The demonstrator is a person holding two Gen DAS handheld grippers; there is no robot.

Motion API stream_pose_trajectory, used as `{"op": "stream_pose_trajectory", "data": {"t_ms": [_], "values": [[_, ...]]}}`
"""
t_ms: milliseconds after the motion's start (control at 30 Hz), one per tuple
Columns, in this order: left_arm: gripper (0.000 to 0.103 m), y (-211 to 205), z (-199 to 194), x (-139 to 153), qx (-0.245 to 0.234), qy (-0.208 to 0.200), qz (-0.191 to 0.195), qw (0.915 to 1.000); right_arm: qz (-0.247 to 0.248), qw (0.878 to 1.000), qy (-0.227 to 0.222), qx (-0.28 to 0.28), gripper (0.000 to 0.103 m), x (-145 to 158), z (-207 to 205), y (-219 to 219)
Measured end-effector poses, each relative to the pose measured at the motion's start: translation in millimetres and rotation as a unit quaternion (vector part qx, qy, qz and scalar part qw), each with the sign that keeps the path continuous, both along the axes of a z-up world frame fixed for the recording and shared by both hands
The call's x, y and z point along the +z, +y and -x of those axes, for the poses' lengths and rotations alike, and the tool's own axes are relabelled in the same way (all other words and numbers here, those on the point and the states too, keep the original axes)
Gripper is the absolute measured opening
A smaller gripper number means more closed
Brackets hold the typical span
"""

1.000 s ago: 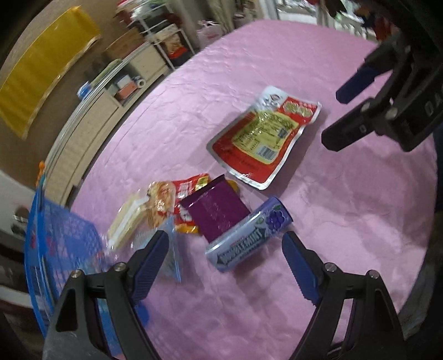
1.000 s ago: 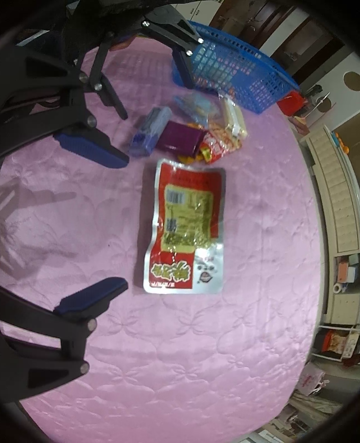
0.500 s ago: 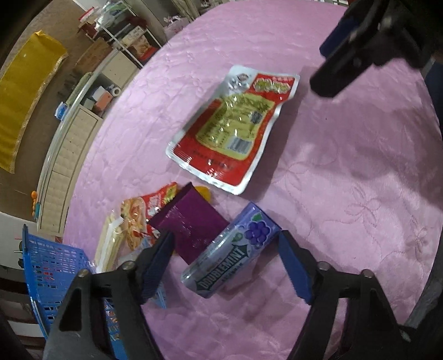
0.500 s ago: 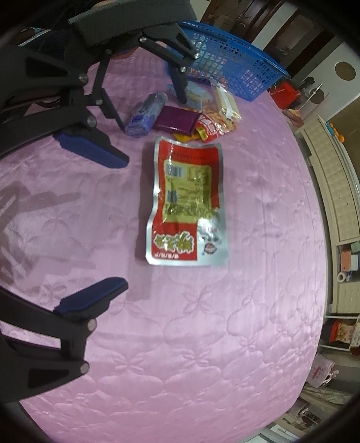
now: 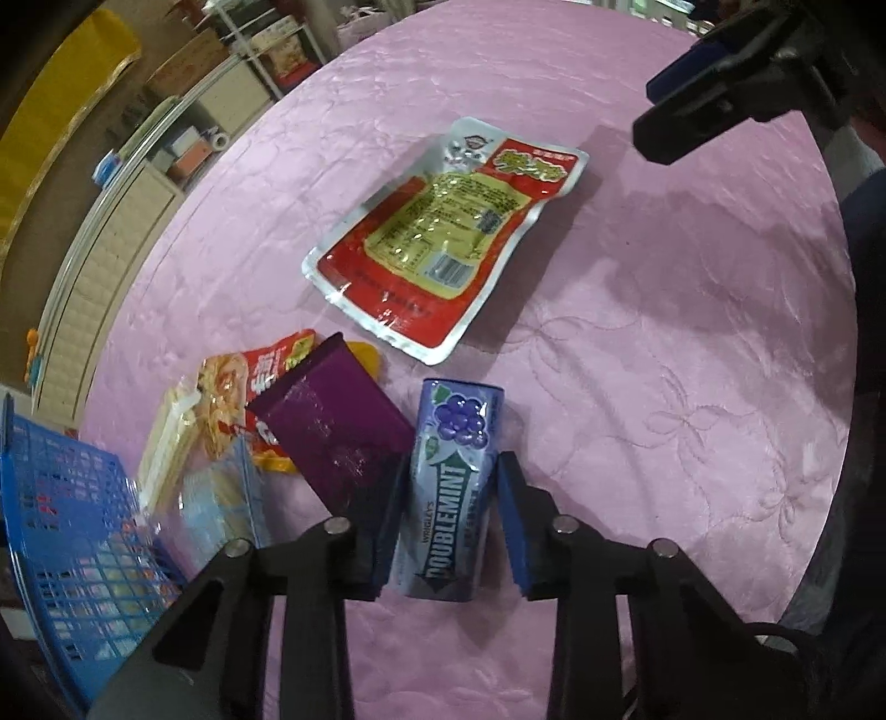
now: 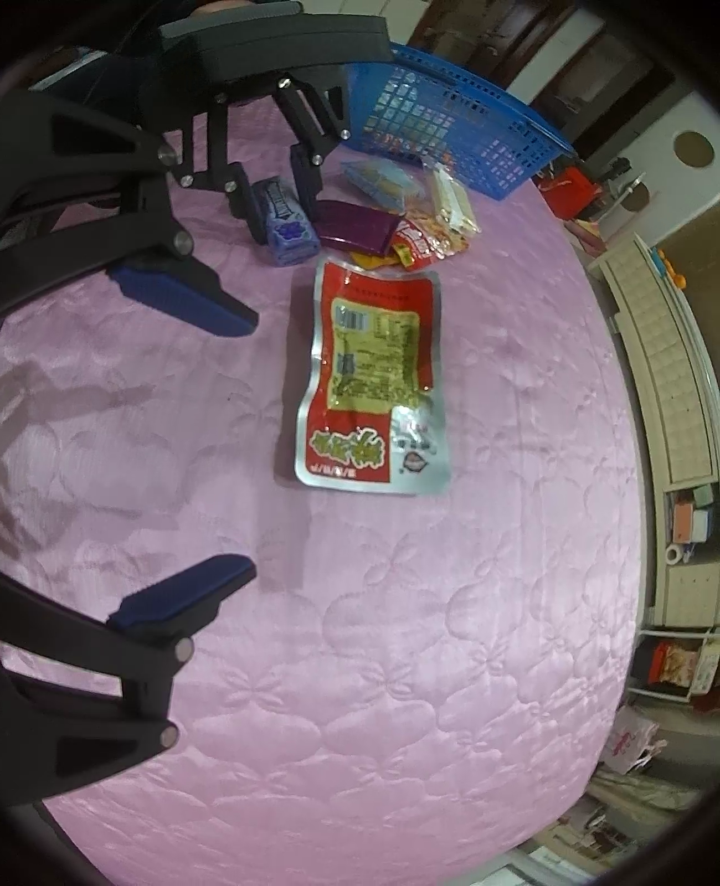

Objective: Organize snacks
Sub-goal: 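Lower the left tool onto the purple Doublemint gum box and grasp it, then grasp the red-and-yellow sauce pack with the right tool while left holds the gum box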

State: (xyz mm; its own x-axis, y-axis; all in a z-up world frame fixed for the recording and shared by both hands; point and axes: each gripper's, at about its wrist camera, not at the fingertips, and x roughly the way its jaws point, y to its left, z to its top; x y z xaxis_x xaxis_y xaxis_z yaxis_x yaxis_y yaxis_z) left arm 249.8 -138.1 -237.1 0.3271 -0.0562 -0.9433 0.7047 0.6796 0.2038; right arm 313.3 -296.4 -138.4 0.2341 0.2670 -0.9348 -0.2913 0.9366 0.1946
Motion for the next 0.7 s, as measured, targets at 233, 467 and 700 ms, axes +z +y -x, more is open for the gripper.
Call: {"op": "stream_pose_trajectory", "data": {"t_ms": [233, 467, 700], "values": [[0.029, 12.2, 10.5, 17.1, 0.077, -0.006, 0.067, 0.9947, 0.045, 0.99, -0.068, 0.117, 0.084, 16.2, -4.3, 19.6], [0.029, 12.5, 16.6, 40.0, 0.137, -0.046, 0.108, 0.9835, 0.15, 0.934, -0.152, 0.285, 0.084, 2.4, -2.0, 62.8], [0.03, 19.0, 13.4, 45.8, 0.195, -0.066, 0.135, 0.9693, 0.178, 0.891, -0.17, 0.382, 0.085, -18.1, -9.0, 90.1]]}}
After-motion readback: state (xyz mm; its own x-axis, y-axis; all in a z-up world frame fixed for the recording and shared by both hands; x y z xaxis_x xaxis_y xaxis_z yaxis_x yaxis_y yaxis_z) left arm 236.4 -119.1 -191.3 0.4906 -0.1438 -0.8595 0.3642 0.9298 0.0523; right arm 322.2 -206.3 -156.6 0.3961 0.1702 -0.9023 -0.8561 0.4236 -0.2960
